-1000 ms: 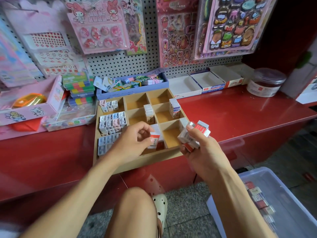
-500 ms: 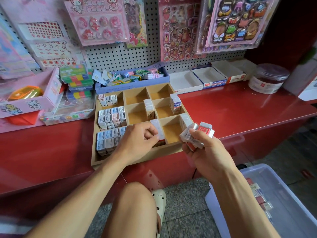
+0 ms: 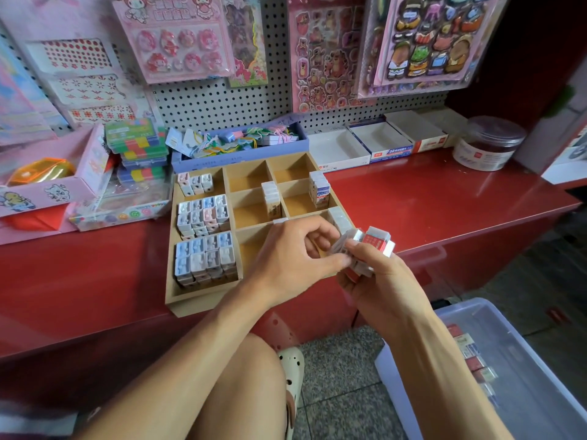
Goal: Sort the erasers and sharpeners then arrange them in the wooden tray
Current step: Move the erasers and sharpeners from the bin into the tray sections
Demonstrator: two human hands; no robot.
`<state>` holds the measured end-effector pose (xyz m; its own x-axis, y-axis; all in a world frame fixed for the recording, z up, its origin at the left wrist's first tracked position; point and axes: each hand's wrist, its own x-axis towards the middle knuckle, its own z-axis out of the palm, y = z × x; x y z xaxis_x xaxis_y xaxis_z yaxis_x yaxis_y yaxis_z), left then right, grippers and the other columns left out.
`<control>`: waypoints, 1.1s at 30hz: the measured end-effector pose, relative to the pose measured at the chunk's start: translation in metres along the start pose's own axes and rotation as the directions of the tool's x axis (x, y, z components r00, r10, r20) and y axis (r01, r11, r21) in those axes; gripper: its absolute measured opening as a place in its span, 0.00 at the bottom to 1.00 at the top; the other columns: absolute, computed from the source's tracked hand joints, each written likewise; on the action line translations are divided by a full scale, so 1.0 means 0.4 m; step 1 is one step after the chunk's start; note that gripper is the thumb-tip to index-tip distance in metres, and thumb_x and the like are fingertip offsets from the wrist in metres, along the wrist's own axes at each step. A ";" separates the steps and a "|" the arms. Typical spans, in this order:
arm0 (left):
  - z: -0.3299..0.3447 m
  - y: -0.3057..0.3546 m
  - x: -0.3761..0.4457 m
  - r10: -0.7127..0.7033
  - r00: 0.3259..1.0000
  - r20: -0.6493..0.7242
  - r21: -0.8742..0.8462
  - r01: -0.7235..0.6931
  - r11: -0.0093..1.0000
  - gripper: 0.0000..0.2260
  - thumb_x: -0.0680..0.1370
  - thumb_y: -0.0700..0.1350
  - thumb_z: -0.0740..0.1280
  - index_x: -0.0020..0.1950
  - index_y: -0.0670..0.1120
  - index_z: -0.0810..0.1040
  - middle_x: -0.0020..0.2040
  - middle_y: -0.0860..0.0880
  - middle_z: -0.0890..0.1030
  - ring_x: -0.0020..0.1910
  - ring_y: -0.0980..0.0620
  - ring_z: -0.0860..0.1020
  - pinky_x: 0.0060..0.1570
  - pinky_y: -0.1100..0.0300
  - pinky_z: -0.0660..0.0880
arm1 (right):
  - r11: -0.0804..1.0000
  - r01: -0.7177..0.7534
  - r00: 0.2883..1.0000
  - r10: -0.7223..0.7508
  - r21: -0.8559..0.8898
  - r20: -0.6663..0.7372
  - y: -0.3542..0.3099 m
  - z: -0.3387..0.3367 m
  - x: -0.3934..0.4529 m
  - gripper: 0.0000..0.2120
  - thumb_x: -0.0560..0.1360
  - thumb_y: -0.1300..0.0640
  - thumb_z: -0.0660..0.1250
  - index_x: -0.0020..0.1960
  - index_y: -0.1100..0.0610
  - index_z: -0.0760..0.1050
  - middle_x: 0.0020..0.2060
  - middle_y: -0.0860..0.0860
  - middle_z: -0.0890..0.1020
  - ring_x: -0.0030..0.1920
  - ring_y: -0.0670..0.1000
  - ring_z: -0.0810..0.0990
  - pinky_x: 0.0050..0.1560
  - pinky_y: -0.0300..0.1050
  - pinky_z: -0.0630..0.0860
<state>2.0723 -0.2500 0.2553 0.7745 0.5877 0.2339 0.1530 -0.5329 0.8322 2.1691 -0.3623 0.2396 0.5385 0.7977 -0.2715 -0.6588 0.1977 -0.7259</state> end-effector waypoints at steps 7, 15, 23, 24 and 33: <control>0.019 0.012 0.006 -0.089 0.995 0.045 0.016 0.088 0.996 0.10 0.67 0.44 0.78 0.47 0.50 0.85 0.30 0.60 0.81 0.28 0.65 0.76 0.33 0.70 0.70 | 0.999 0.028 0.998 -0.029 -0.035 -0.050 -0.012 -0.017 -0.003 0.09 0.68 0.62 0.70 0.49 0.59 0.79 0.37 0.54 0.82 0.34 0.47 0.78 0.32 0.38 0.73; -0.012 -0.017 0.077 -0.142 0.990 -0.006 0.167 0.141 0.976 0.12 0.64 0.46 0.70 0.46 0.54 0.83 0.46 0.53 0.82 0.37 0.54 0.79 0.39 0.64 0.71 | 0.997 0.081 0.969 -0.079 -0.001 -0.233 -0.048 -0.083 -0.005 0.09 0.70 0.65 0.71 0.46 0.57 0.73 0.33 0.52 0.77 0.33 0.50 0.76 0.27 0.36 0.69; 0.005 0.000 0.130 -0.123 0.979 0.160 0.451 0.038 0.892 0.14 0.70 0.44 0.73 0.54 0.50 0.81 0.38 0.59 0.76 0.37 0.60 0.73 0.41 0.61 0.73 | 0.991 0.068 0.972 -0.093 -0.118 -0.216 -0.051 -0.130 -0.025 0.12 0.75 0.63 0.70 0.54 0.59 0.70 0.34 0.53 0.77 0.30 0.46 0.76 0.27 0.37 0.68; 0.013 0.002 0.134 -0.124 0.977 0.173 0.453 0.033 0.891 0.14 0.69 0.43 0.73 0.54 0.50 0.79 0.39 0.59 0.76 0.39 0.58 0.75 0.44 0.58 0.76 | 0.991 0.069 0.973 -0.093 -0.118 -0.213 -0.052 -0.134 -0.025 0.12 0.75 0.63 0.70 0.55 0.58 0.70 0.34 0.53 0.77 0.30 0.47 0.76 0.27 0.37 0.68; 0.078 -0.004 0.135 -0.204 0.963 0.177 0.333 0.137 0.933 0.14 0.68 0.44 0.79 0.51 0.50 0.82 0.46 0.53 0.81 0.42 0.56 0.82 0.50 0.60 0.78 | 0.984 0.054 0.975 -0.089 -0.168 -0.205 -0.062 -0.155 -0.032 0.09 0.74 0.60 0.73 0.47 0.57 0.72 0.32 0.51 0.77 0.30 0.47 0.76 0.29 0.39 0.68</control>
<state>2.1331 -0.2363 0.2509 0.8229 0.5672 -0.0333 0.4532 -0.6199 0.6406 2.2110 -0.4128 0.2220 0.6911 0.6431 -0.3300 -0.5309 0.1418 -0.8355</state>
